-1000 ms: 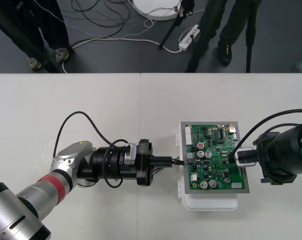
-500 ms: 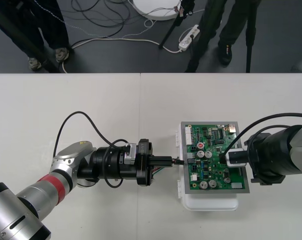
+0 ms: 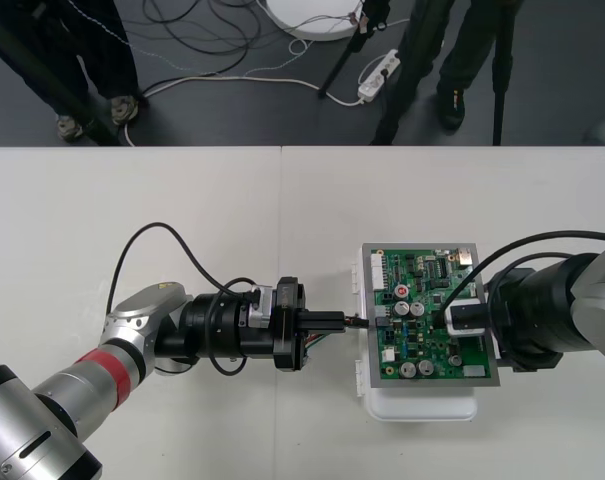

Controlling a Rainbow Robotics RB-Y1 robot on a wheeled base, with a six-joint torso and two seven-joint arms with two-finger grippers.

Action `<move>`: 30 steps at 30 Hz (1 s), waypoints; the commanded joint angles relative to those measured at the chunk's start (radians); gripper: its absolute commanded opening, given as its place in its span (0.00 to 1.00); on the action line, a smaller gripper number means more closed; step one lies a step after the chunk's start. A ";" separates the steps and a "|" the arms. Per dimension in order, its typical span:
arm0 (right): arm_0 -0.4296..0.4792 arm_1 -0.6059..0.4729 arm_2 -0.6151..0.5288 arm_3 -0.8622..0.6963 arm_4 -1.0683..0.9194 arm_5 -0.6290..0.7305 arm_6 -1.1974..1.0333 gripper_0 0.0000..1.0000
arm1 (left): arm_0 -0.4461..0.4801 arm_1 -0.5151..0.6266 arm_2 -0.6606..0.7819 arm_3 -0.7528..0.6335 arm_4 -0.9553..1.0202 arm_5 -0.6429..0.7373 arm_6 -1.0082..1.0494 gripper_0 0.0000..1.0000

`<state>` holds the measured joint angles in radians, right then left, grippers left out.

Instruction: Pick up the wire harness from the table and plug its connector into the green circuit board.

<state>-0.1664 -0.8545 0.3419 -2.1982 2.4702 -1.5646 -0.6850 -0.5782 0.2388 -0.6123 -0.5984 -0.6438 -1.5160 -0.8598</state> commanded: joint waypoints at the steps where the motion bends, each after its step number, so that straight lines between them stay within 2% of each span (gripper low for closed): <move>1: -0.028 0.018 0.017 -0.028 0.001 -0.006 -0.050 1.00 | -0.015 -0.026 -0.017 -0.004 0.016 0.002 -0.122 0.00; 30: -0.028 0.029 0.017 -0.028 -0.002 -0.006 -0.051 1.00 | -0.022 -0.019 -0.035 -0.004 0.013 0.030 -0.120 0.00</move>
<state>-0.1665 -0.8362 0.3420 -2.1982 2.4701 -1.5655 -0.6853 -0.5782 0.2388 -0.6193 -0.5981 -0.6435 -1.5055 -0.8605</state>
